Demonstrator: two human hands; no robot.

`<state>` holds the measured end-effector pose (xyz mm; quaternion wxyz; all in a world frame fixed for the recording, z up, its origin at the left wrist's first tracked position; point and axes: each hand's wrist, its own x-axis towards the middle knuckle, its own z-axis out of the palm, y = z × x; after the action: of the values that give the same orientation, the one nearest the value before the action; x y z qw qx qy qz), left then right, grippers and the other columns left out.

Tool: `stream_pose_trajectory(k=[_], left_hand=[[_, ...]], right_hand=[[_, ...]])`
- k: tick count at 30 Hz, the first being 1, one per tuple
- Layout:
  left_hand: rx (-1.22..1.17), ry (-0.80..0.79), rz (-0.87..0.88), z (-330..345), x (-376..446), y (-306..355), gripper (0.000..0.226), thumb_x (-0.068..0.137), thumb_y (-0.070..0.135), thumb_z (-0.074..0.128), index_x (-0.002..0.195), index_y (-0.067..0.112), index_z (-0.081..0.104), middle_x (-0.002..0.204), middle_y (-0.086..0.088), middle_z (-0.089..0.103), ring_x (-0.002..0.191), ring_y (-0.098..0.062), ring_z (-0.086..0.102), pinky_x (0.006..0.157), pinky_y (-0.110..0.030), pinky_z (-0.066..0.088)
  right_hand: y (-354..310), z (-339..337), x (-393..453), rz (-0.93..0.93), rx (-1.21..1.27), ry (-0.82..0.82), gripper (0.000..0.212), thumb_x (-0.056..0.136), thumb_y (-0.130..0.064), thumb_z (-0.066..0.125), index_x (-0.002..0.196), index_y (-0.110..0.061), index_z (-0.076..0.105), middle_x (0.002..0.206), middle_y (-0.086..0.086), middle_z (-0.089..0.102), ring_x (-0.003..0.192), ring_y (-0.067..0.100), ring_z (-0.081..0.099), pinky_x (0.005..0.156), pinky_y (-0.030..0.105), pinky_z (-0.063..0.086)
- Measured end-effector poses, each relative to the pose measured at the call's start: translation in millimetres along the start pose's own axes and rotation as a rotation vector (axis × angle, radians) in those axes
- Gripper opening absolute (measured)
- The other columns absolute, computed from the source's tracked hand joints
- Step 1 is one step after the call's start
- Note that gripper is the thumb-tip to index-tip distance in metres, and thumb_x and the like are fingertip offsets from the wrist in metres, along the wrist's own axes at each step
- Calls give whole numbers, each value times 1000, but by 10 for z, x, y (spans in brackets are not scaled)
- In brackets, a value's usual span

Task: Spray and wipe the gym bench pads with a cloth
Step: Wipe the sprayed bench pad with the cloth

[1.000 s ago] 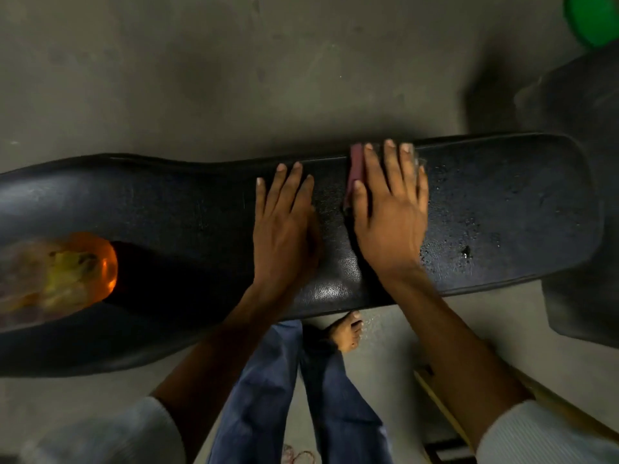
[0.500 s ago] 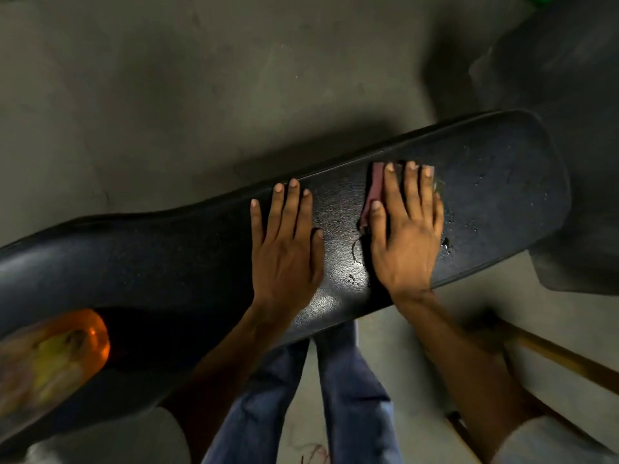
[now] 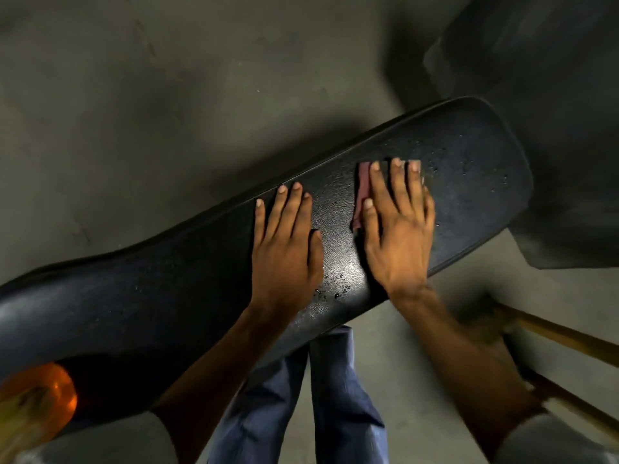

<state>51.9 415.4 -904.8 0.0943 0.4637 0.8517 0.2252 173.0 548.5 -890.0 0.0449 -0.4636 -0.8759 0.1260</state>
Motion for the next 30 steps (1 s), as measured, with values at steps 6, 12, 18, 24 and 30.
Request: stream_pose_trajectory(k=[6, 12, 18, 24, 30], left_hand=[[13, -18, 48, 90, 119, 135, 59, 105, 23, 50, 159, 1, 44, 171, -16, 37, 163, -31, 27, 134, -57, 16], [-3, 11, 16, 142, 147, 223, 62, 104, 24, 55, 160, 1, 42, 172, -16, 35, 163, -30, 27, 133, -59, 18], [-27, -17, 58, 302, 360, 490, 62, 106, 25, 51, 162, 1, 38, 174, -16, 31, 165, -30, 23, 134, -57, 14], [44, -23, 44, 422, 433, 571, 62, 106, 29, 50, 161, 1, 40, 173, -17, 32, 165, -30, 23, 135, -57, 12], [4, -51, 102, 532, 690, 752, 63, 106, 27, 53, 162, 1, 39, 174, -17, 31, 165, -30, 23, 134, -57, 14]], right_hand=[[2, 58, 202, -277, -23, -47, 55, 115, -38, 39, 169, -28, 38, 179, 4, 29, 169, 26, 17, 132, 53, 23], [467, -75, 529, -53, 11, 8, 55, 117, -44, 34, 170, -33, 33, 180, 0, 26, 170, 22, 13, 135, 50, 18], [413, -64, 101, -27, 30, -8, 57, 115, -41, 35, 171, -27, 32, 181, 5, 24, 170, 27, 11, 135, 55, 16], [644, -55, 716, -226, 27, -14, 54, 116, -41, 38, 169, -29, 37, 179, 5, 30, 170, 27, 17, 134, 53, 19], [1045, -217, 678, -8, 23, 21, 56, 117, -43, 32, 171, -30, 32, 181, 3, 25, 170, 25, 11, 136, 52, 16]])
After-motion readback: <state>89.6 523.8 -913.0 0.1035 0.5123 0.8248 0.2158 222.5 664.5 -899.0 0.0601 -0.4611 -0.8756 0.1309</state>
